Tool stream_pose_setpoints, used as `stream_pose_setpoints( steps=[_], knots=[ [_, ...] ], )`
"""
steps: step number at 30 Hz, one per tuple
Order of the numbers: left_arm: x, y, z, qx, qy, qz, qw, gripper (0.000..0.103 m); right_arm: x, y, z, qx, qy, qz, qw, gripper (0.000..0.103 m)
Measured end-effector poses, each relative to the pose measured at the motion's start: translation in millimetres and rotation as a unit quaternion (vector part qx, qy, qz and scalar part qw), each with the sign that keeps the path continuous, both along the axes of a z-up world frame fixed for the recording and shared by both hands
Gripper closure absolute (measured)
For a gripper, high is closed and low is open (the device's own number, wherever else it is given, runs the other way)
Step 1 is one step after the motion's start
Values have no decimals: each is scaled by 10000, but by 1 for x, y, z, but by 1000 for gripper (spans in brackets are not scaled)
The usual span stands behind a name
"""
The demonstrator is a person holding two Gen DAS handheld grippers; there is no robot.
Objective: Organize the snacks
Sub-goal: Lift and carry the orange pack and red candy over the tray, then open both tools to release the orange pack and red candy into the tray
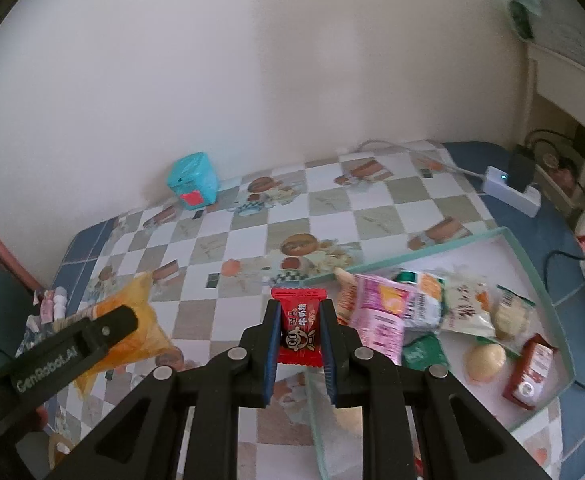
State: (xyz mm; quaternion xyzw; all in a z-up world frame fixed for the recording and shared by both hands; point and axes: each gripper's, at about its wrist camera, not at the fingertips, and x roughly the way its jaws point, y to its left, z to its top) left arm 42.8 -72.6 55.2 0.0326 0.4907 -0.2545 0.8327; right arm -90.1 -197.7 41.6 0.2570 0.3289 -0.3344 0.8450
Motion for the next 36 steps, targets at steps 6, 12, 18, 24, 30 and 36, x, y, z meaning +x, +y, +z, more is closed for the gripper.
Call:
stream_pose_setpoints(
  steps=[6,12,18,24,30,36],
  knots=[
    [-24,-11,4,90,-166,-217,9996,26,-28,-14,-2,158,-54,-297,9994,83],
    [-49,-36,1,171,-196,-655,9975,26,-52,-37,-8,396,-159,-612,9972,83],
    [-70,-58,0,233,-263,-992,9944,26,-79,-64,-16,605,-179,-1034,9926,83],
    [-95,-86,-11,258,-180,-1488,9884,26,-109,-90,-26,873,-239,-1487,9847,83],
    [-119,-109,-23,349,-178,-1910,9808,26,-131,-104,-34,1067,-335,-1773,9778,83],
    [-129,-121,-34,403,-120,-2111,9765,26,-139,-110,-38,1168,-356,-1865,9748,83]
  ],
)
